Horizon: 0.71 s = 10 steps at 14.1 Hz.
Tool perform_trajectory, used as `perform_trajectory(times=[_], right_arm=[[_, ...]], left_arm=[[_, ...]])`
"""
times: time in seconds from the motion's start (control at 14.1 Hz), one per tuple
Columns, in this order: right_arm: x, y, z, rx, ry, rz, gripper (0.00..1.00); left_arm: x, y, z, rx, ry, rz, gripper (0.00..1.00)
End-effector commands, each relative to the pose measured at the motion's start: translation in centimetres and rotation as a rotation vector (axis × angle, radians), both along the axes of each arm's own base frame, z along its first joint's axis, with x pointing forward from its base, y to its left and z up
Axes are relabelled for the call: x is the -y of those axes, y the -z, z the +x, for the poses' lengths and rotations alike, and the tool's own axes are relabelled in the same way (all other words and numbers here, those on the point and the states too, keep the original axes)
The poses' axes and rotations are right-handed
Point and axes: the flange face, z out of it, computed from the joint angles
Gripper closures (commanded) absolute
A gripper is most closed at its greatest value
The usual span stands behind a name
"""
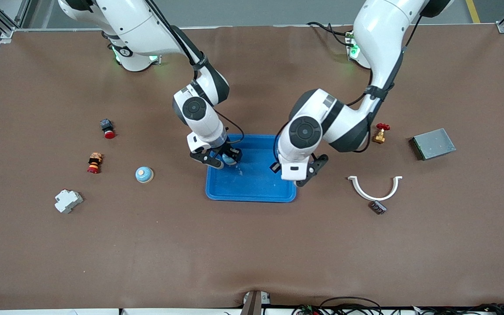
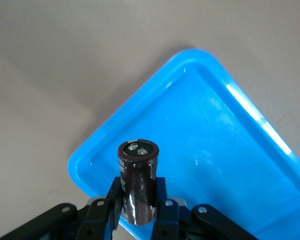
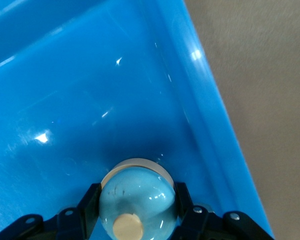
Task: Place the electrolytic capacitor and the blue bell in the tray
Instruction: 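Carry the bell and capacitor over the blue tray with both grippers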
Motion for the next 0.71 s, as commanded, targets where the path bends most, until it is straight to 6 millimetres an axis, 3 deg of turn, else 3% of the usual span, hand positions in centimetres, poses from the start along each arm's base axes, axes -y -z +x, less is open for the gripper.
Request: perform_trajectory(times=[0.0,0.07,0.14,0.36,0.5,0.64], right_arm=[[-0.2,0.1,-0.1,0.002,0.019,0.005,1.0],[-0.1,0.0,0.1,0.001,0.022,0.005,0.66],[-0.1,0.1,0.1,0.001,0.023,0.004,0.01],[0.4,-0.9,0.8,0.005,0.024,0.004,0.0],[1.1,-4.4,2.4,-0.01,0.014,-0.012,0.0],[4.3,-7.1,4.7,-0.035,-0.104,-0.056,0.0]], left_arm=[[1.0,1.1,-1.3,0.002,-0.019,-0.009,0.96],[1.1,1.8,-2.1,0.016,-0.026,-0.015,0.97],[0.8,2.6,-2.8,0.028,-0.031,-0.013,0.97],[1.2,5.1,-4.6,0.04,-0.027,-0.012,0.96],[0.8,6.1,-5.8,0.049,-0.024,-0.013,0.96],[0.2,7.1,-7.1,0.063,-0.021,-0.018,0.96]])
